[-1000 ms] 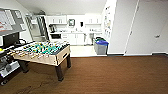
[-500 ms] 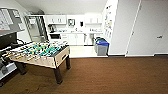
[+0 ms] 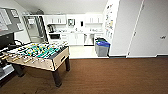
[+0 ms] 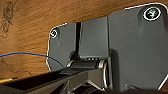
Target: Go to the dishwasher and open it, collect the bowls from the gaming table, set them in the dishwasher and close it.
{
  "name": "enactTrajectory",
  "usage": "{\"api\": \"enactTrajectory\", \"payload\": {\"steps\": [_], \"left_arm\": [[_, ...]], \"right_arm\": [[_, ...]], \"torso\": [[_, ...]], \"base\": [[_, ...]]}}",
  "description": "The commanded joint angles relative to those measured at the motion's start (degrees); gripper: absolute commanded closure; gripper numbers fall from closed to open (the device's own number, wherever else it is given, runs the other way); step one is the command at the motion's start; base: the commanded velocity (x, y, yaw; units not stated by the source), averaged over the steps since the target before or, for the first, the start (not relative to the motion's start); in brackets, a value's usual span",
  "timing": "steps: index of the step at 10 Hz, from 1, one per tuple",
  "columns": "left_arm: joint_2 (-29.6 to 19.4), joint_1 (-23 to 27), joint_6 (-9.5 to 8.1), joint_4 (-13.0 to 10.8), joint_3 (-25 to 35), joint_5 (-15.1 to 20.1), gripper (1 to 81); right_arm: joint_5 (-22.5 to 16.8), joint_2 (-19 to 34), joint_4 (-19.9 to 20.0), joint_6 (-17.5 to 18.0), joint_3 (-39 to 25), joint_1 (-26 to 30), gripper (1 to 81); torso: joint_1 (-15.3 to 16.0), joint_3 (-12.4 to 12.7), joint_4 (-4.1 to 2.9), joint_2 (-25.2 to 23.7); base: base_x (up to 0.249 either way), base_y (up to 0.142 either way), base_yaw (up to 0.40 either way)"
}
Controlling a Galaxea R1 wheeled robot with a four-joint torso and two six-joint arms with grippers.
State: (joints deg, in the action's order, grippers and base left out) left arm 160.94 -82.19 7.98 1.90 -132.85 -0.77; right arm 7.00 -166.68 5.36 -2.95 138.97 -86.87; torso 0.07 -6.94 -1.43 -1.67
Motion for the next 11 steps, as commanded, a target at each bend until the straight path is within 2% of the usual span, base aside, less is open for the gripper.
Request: {"api": "enactTrajectory", "payload": {"steps": [1, 4, 7, 11], "left_arm": [[-1.4, 2.5, 0.54, 0.2, 0.9, 2.8, 1.0], [-5.0, 1.5, 0.54, 0.0, 5.7, 2.1, 1.0], [-8.3, 1.0, 0.54, 0.1, 10.4, 1.1, 1.0], [-8.8, 0.6, 0.54, 0.0, 11.8, 0.9, 1.0]], "right_arm": [[-3.4, 1.2, 0.3, -0.2, -0.4, 2.1, 1.0], [-3.4, 4.8, 0.5, -0.1, -2.9, 1.7, 1.0], [-3.3, 9.8, 0.9, -0.1, -9.6, 1.5, 1.0], [-3.3, 10.9, 0.9, -0.1, -11.7, 1.8, 1.0]], "torso": [[0.0, 0.0, 0.00, 0.0], [0.0, 0.0, 0.00, 0.0], [0.0, 0.0, 0.00, 0.0], [0.0, 0.0, 0.00, 0.0]], "base": [[0.187, 0.000, 0.000], [0.184, 0.000, 0.000], [0.177, 0.000, 0.000], [0.161, 0.000, 0.000]]}}
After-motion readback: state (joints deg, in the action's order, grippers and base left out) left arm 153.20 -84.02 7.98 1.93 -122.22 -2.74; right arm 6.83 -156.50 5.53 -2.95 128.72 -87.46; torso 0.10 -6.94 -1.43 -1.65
